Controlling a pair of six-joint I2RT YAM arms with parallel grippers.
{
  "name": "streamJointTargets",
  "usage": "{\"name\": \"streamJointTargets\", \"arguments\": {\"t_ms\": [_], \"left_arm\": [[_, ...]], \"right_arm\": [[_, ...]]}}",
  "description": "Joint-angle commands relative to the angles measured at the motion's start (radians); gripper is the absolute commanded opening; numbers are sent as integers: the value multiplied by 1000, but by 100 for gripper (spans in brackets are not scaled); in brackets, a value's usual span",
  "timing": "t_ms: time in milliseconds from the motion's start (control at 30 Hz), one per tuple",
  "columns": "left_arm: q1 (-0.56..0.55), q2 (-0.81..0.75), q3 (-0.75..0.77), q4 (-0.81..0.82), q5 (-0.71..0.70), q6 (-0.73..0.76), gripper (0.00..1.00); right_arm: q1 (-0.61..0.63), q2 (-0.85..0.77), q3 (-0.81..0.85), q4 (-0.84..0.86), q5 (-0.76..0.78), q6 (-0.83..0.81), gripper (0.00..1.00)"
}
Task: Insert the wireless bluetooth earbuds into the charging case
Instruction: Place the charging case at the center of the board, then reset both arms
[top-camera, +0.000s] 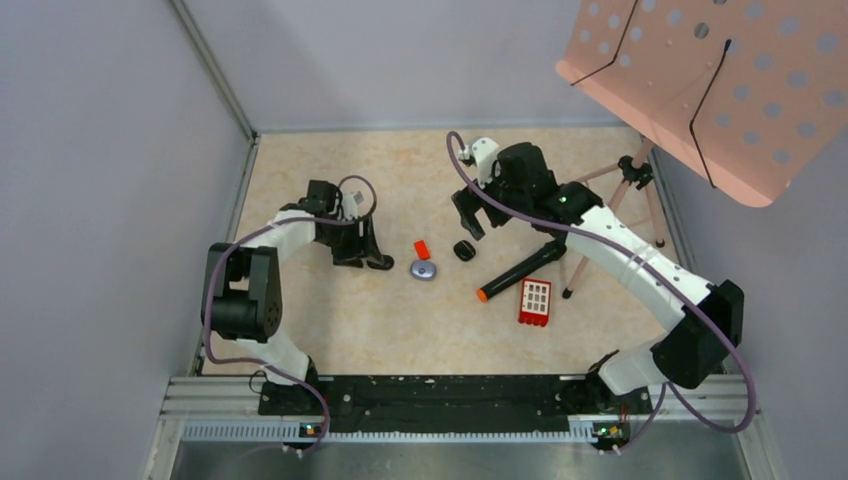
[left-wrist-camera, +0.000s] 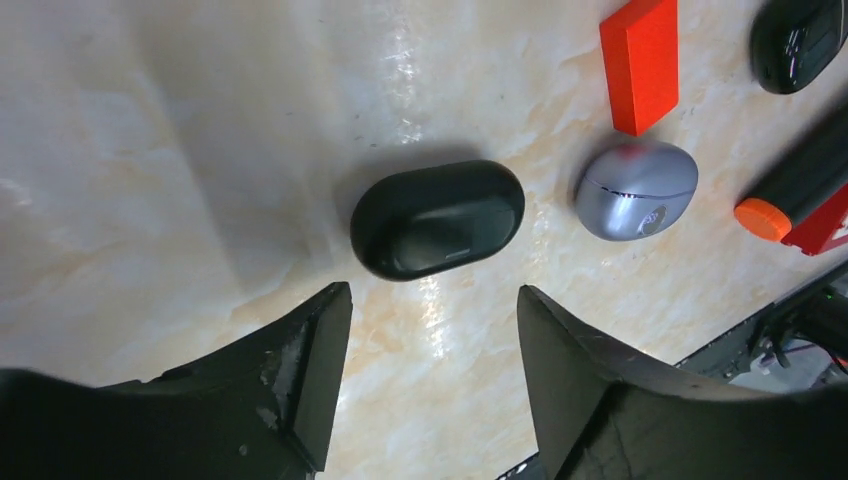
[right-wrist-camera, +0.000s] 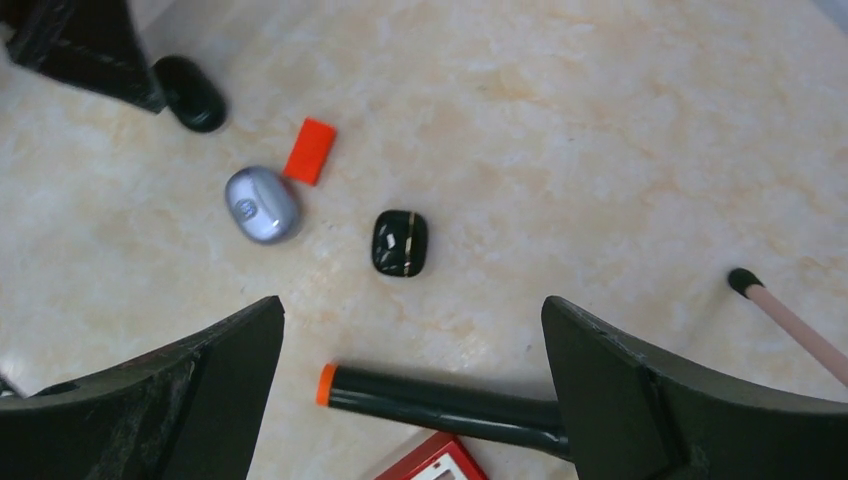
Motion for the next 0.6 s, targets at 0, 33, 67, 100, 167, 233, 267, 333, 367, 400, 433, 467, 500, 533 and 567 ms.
{"name": "streamJointTargets", "arguments": {"t_ms": [0,33,67,100,167,233,267,333,367,400,433,467,500,533,567], "left_arm": [[15,-98,126,-161,-118,58,69],[16,-118,149,-169,-135,62,71],[17,-144,172,-168,-151,69,75],[18,-168,194,-156,-172,74,81],[18,-229,215,-79,-228,66,90],[17,-310,204,52,-291,49,98],[18,-356,192,143,-333,32,99],[17,-439,151,304,-394,14,99],[17,-472,115,398,-409,19,99],[16,-501,88,462,-422,22,99],[16,-513,86,480,-430,30,99],[16,-510,93,482,-423,51,99],[16,-502,106,468,-414,77,99],[16,-494,119,450,-408,102,99],[16,-490,125,434,-406,124,99]], "right_arm": [[-12,73,119,33,285,98,99],[-12,96,139,25,327,102,99],[-12,117,172,16,360,103,99],[-12,137,195,9,383,105,99],[-12,163,229,10,397,110,99],[-12,176,253,28,381,119,99],[-12,180,261,45,372,120,99],[-12,184,271,88,362,120,99],[-12,183,272,116,354,117,99],[-12,181,270,146,348,109,99],[-12,181,269,177,342,99,98],[-12,182,266,205,331,94,97],[-12,184,262,229,319,91,97],[-13,186,259,248,306,91,97],[-12,189,255,266,292,98,98]]}}
